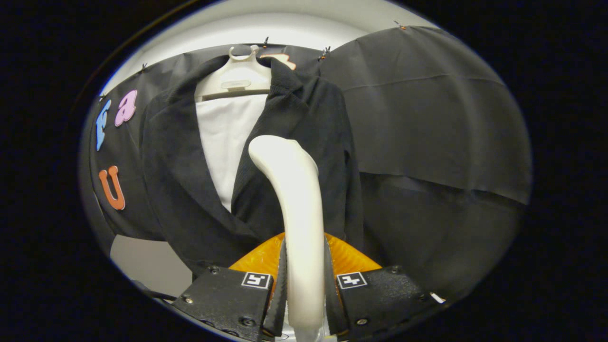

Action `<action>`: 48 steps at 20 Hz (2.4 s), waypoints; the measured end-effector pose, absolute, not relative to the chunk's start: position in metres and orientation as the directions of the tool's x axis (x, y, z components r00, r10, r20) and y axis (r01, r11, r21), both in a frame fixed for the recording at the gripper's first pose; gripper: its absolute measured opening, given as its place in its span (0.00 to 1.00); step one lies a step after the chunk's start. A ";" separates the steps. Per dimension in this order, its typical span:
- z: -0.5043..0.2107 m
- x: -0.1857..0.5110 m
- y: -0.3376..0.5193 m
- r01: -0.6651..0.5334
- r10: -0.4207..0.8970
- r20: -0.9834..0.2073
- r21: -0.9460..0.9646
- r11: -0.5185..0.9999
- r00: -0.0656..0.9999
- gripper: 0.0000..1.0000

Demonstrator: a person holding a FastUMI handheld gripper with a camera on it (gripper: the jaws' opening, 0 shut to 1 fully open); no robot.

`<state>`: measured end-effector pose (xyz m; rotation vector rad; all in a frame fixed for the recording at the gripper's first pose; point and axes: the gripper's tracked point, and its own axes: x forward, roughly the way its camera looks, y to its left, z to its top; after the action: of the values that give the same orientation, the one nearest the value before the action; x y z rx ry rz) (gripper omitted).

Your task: Iron the clothes twice with a garment steamer, once on the left side and once on the right side.

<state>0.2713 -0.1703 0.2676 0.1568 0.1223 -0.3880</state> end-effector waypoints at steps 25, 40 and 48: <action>0.123 0.280 -0.159 0.413 -0.369 -0.334 0.069 0.908 0.867 0.38; 0.058 0.273 -0.157 0.407 -0.355 -0.431 0.032 0.913 0.830 0.38; 0.052 0.278 -0.155 0.358 -0.293 -0.442 0.068 0.931 0.848 0.38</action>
<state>0.2777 -0.1546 0.0525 0.1500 0.4412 -0.3444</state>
